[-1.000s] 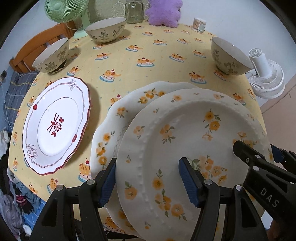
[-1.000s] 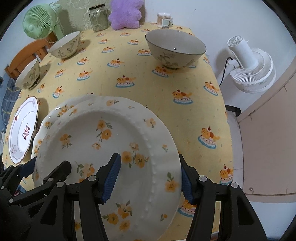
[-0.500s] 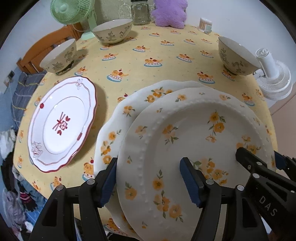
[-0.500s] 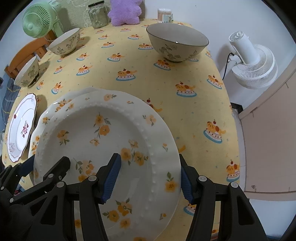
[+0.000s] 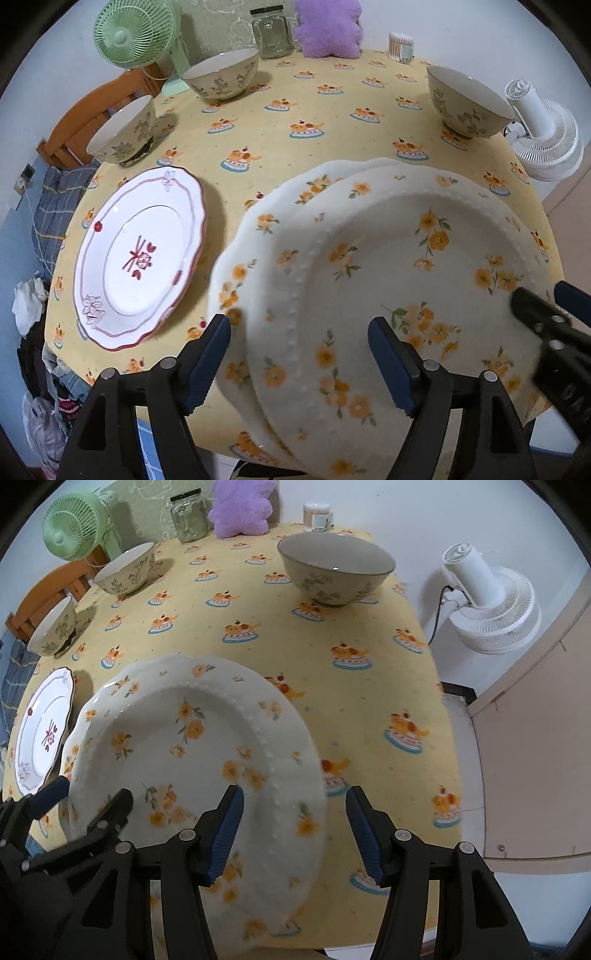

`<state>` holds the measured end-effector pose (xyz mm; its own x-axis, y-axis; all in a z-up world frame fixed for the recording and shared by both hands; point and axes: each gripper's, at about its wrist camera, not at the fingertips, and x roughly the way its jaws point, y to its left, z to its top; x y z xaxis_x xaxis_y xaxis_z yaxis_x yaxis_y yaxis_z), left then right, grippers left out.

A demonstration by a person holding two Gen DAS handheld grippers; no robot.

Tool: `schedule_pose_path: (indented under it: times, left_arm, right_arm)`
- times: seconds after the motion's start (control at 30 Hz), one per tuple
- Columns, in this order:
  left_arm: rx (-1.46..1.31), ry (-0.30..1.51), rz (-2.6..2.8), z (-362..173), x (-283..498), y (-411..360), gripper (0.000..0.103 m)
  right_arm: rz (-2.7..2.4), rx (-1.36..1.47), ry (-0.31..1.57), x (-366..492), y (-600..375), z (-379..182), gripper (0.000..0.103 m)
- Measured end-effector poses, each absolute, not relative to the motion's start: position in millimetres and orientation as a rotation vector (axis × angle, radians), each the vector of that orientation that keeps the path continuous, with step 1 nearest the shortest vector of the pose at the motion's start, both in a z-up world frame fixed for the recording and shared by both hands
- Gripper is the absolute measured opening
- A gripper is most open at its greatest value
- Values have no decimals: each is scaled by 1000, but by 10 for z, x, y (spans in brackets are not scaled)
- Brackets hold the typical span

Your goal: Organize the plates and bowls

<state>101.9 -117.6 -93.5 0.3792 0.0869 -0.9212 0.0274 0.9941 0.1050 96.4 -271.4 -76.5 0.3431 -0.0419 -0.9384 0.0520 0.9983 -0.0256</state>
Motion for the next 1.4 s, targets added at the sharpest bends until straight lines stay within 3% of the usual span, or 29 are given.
schedule_pose_path:
  times: [0.07, 0.23, 1.23, 1.27, 1.33, 1.4]
  left_arm:
    - [105, 1174, 37, -895, 1008, -1132, 80]
    - [96, 1171, 33, -871, 1021, -1048, 80]
    - [74, 1163, -33, -837, 1011, -969, 84]
    - [68, 1155, -23, -811, 991, -966, 88]
    - [59, 1142, -10, -766, 962, -955, 91]
    - [51, 1130, 2, -713, 935, -939, 96]
  right_arm:
    - [-75, 12, 1219, 930, -2758, -725, 56]
    - [-47, 16, 1231, 920, -2715, -704, 32]
    - [-83, 41, 1231, 1020, -2506, -806, 36]
    - [-71, 47, 1224, 1018, -2518, -783, 38]
    - [-37, 47, 1194, 1006, -2520, -704, 71]
    - [-6, 45, 1129, 969, -2496, -568, 81]
